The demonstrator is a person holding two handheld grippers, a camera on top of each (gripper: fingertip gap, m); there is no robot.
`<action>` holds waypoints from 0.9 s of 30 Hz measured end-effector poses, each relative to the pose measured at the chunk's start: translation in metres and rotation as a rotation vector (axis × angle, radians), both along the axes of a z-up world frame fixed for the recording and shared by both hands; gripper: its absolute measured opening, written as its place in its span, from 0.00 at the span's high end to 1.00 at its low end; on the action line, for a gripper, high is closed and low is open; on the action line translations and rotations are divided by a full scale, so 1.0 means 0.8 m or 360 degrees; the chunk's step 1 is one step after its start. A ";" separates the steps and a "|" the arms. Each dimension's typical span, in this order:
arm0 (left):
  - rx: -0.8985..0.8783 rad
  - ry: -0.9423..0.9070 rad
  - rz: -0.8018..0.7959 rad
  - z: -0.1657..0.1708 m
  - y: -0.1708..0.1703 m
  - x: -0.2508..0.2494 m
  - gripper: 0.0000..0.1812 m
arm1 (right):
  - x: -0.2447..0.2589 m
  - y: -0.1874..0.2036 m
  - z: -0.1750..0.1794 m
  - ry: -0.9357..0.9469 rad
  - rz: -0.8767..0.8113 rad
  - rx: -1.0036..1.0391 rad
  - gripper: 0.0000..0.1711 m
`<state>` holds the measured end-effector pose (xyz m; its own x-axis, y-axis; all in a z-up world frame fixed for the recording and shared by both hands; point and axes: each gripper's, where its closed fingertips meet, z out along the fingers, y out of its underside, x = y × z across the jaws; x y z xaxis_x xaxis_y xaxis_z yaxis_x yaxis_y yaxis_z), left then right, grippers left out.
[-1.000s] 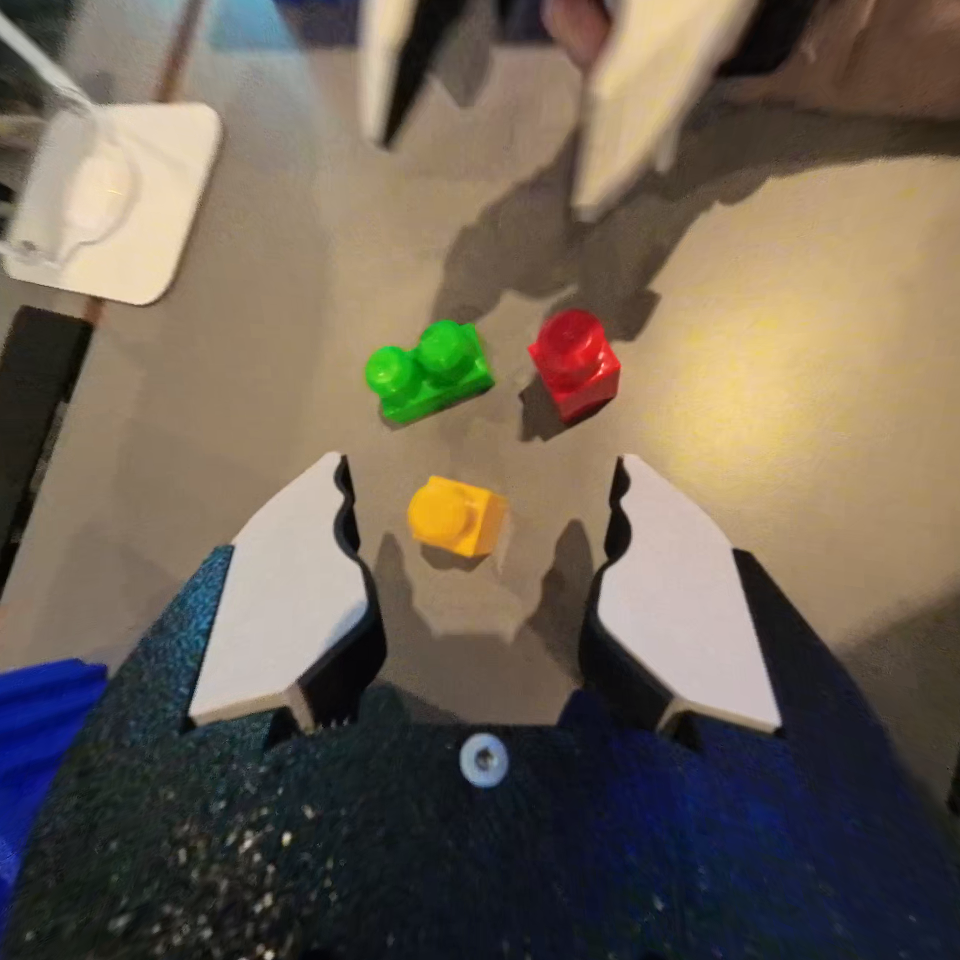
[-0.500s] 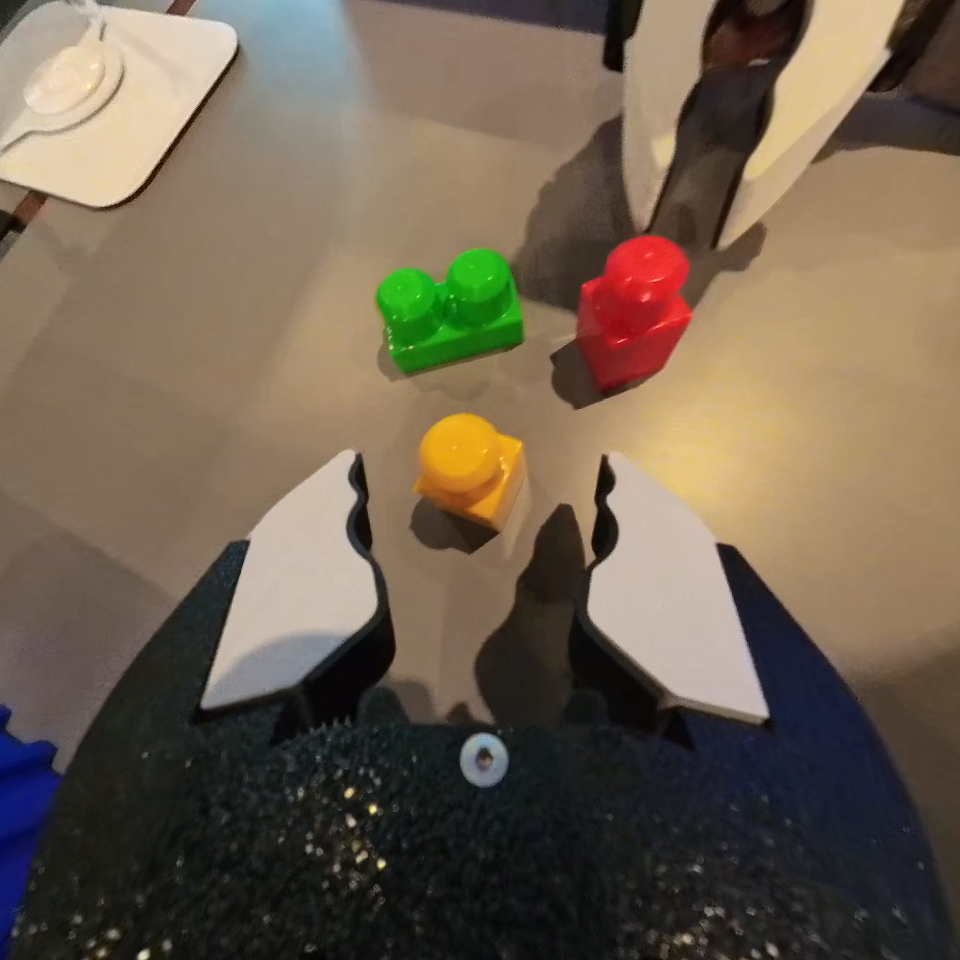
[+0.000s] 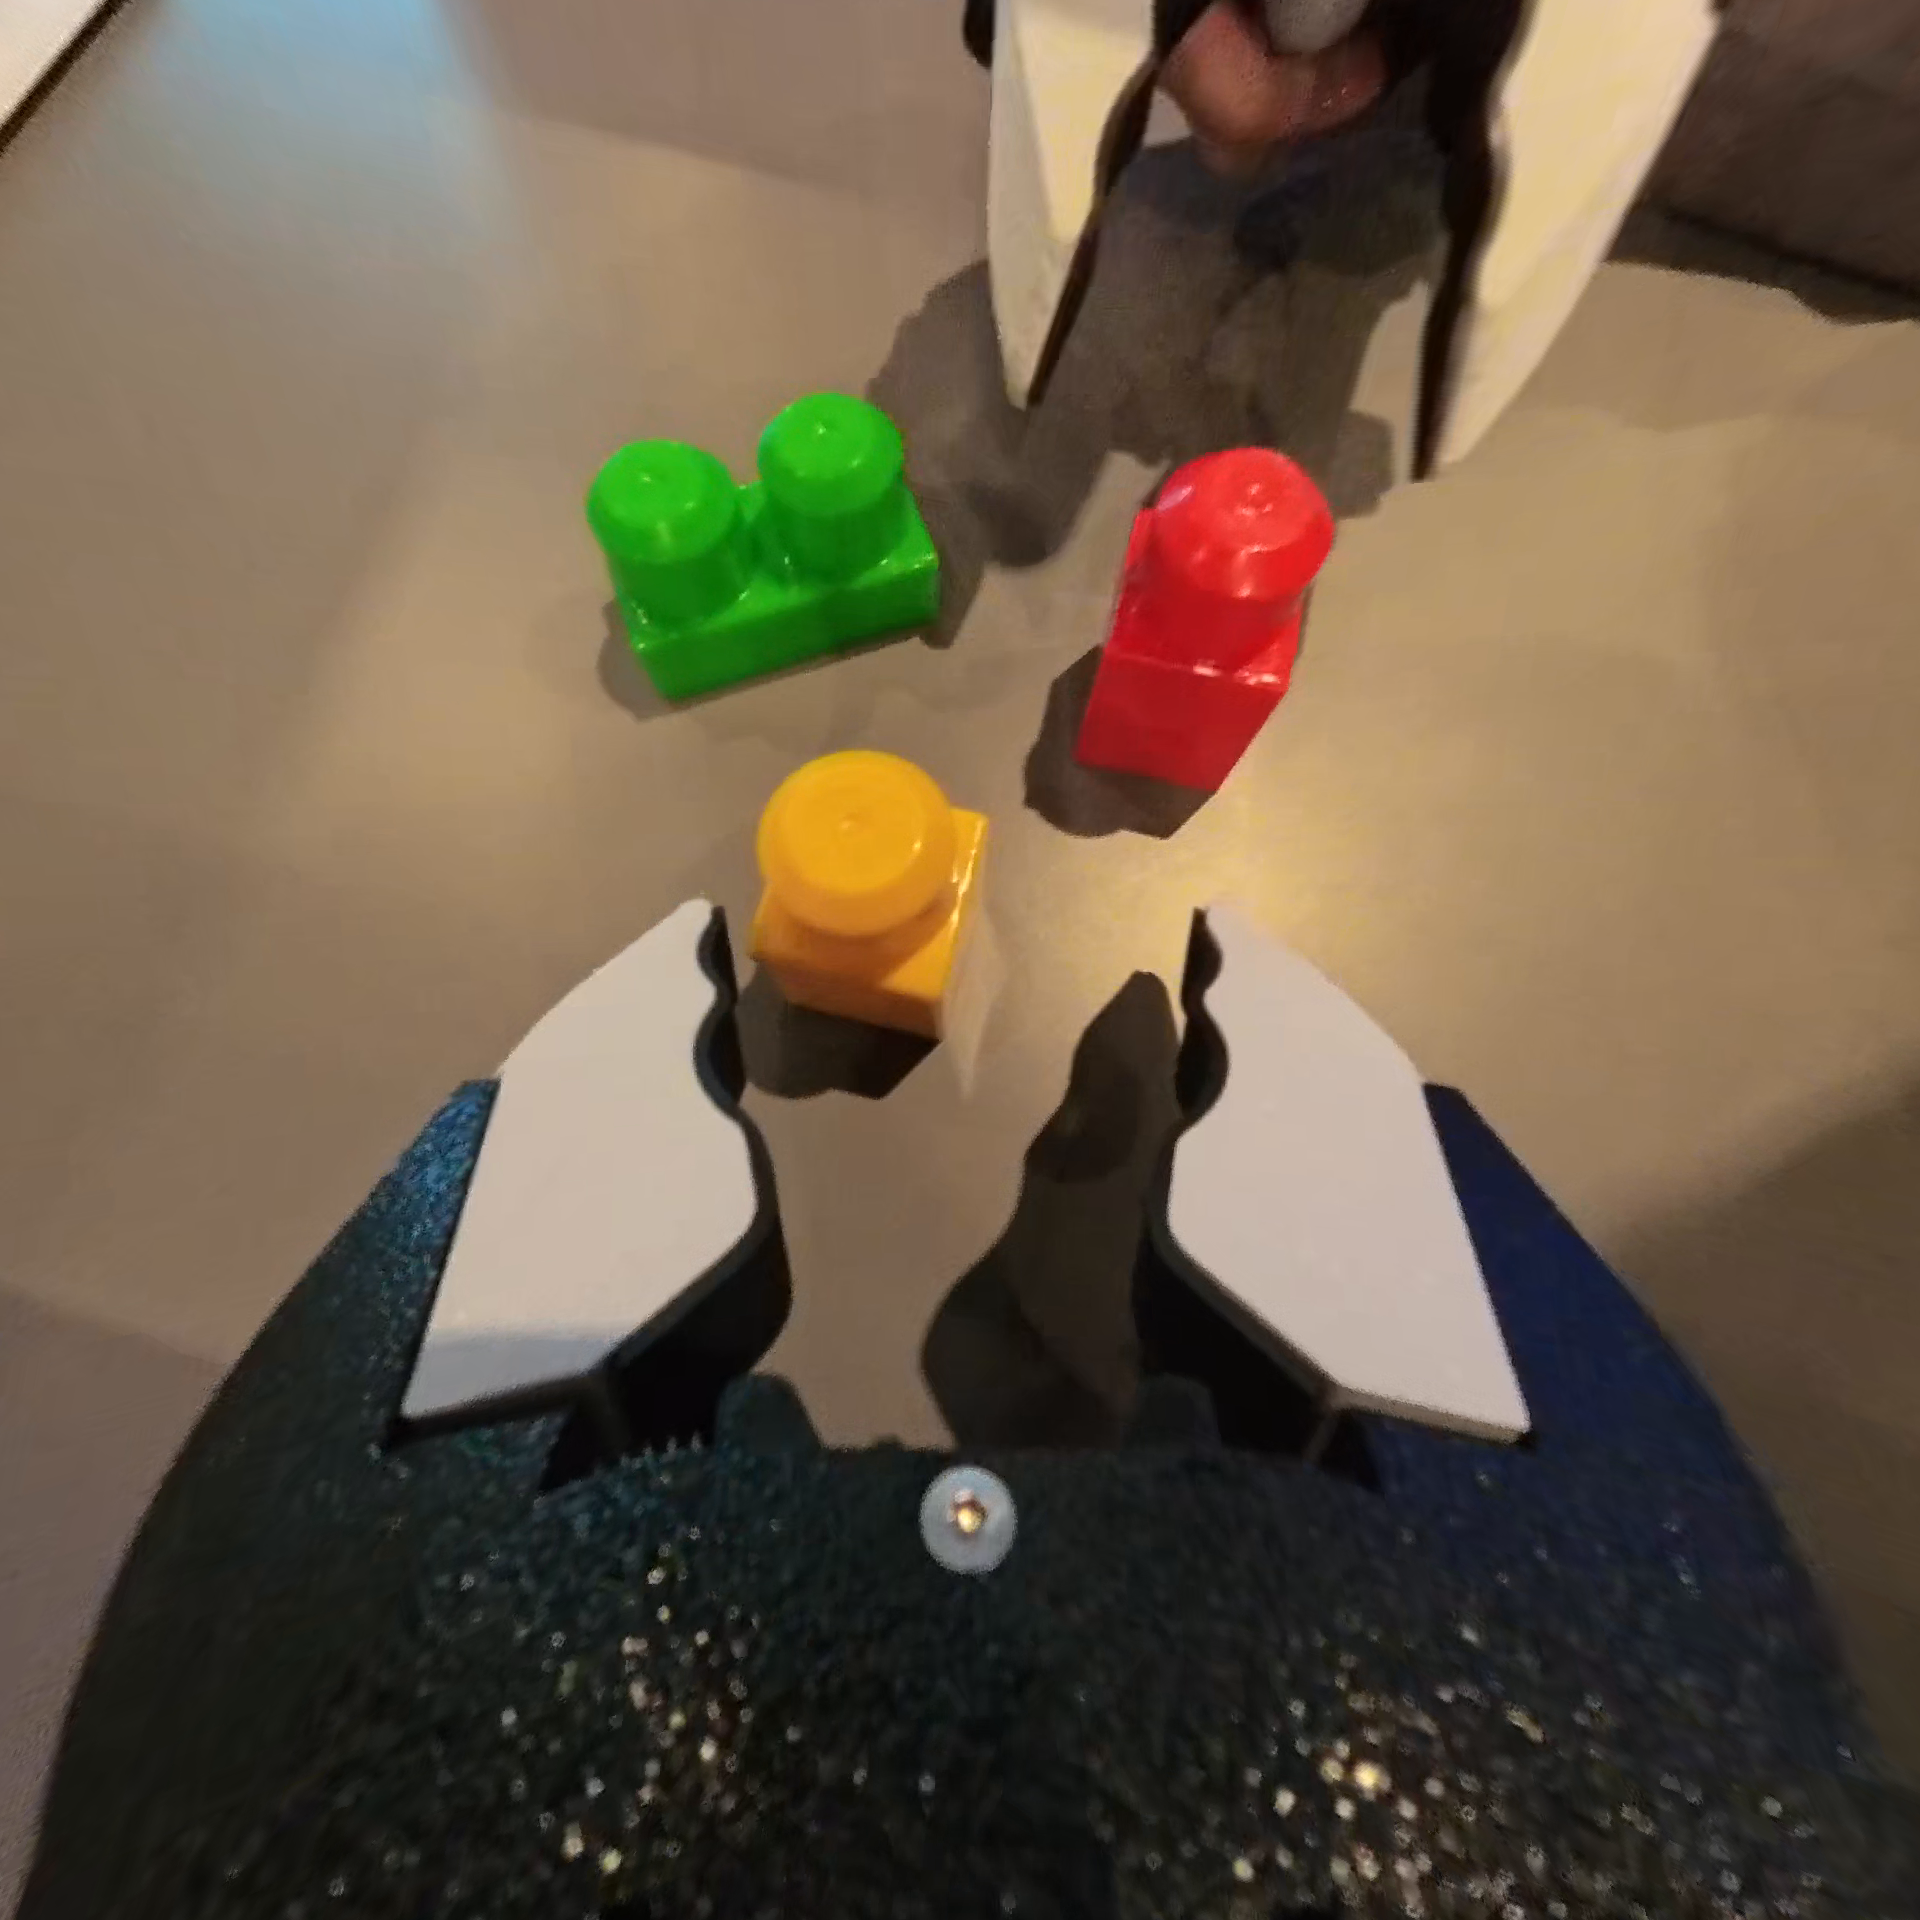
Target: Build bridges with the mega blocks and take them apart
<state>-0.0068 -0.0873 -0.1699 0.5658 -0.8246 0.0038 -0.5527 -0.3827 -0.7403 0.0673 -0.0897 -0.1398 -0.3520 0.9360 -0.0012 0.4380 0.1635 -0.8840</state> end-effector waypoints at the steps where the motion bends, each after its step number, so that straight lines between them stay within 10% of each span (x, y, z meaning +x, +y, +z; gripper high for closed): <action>1: 0.0000 0.0018 0.0001 -0.003 0.002 -0.002 0.55 | -0.004 -0.002 -0.007 -0.0034 0.0005 0.0052 0.61; 9: 0.0050 -0.0087 -0.0153 -0.003 -0.008 0.012 0.80 | -0.018 -0.007 -0.034 -0.0156 -0.0025 0.0171 0.79; 27: 0.0040 -0.0135 -0.0550 -0.003 -0.031 0.047 0.80 | -0.017 -0.012 -0.034 -0.0149 0.0023 0.0117 0.79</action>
